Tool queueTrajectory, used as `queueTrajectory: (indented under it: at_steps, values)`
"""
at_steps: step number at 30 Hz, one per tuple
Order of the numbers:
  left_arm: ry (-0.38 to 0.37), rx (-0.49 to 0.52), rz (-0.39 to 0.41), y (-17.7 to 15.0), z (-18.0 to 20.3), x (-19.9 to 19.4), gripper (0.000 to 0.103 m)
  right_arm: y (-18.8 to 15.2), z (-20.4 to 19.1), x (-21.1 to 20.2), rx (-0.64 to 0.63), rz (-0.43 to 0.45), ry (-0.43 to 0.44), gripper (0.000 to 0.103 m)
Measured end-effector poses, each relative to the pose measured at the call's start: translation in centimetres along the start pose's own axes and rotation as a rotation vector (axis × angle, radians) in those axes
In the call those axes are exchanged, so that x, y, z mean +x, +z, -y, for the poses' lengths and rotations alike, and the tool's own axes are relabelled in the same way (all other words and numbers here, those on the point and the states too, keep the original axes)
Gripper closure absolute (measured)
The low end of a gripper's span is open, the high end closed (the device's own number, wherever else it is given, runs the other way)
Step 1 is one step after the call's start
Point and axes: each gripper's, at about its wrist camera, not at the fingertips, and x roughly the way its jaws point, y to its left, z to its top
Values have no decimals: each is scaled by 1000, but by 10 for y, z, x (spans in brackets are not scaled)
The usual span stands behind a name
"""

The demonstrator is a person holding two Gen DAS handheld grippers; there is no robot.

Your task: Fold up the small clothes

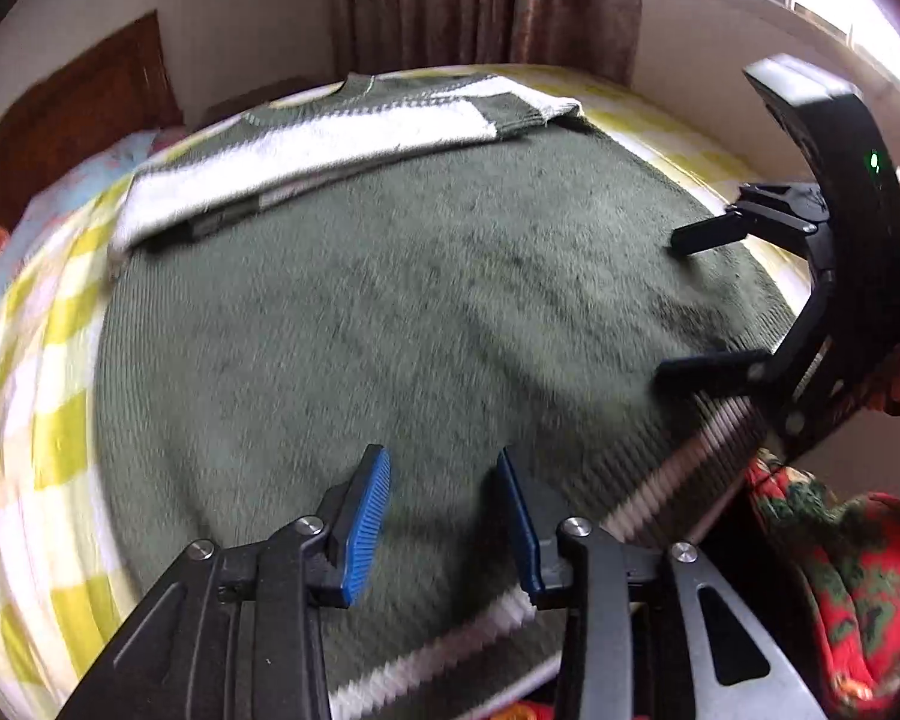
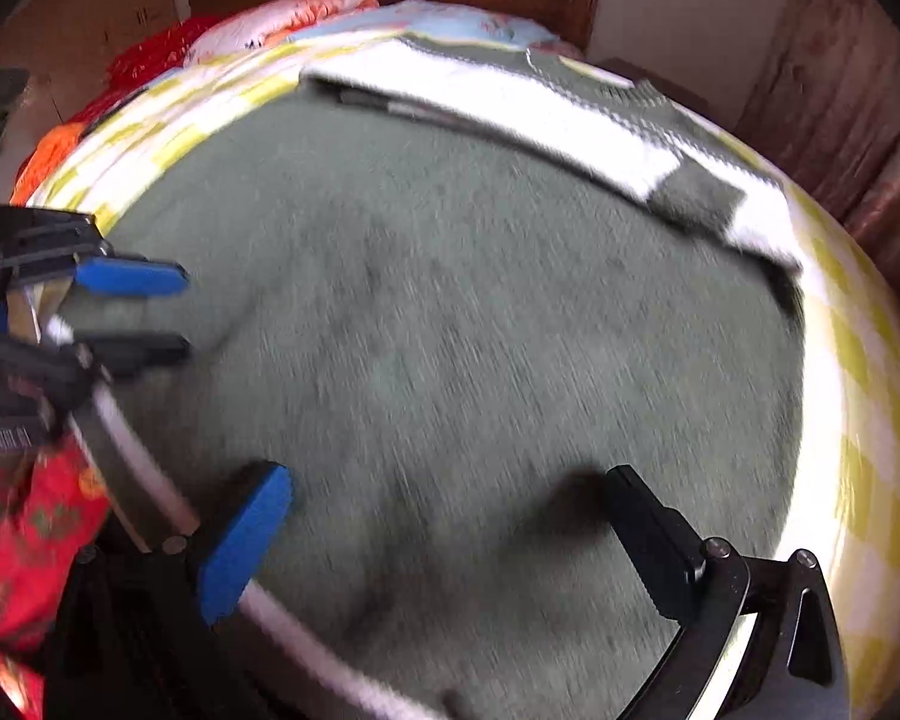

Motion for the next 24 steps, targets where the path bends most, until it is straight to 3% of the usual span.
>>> queueTrajectory:
  at_steps: [6,11,17,20,22,24]
  values:
    - [-20,-35,12,-19,-23,-15,63,-45,11,-25,19,-10,4,0]
    - [-25,-53,22,-30,-31,-25,63,-63,18,-36,36,-8,-1,0]
    - [-5,-58,18,-19,-31,-13,63,-69,26,-38,44,4,-2,0]
    - [34,-74,15,-34,-22,-34,65,-66,24,-40,75,-21,-36,0]
    - [66,-53,46,-32,-16,-50,65,-61,18,-49,69,22,-106,0]
    - [101,-42,47,-32,-15,-54,65,-55,15,-53,75,69,-108,0]
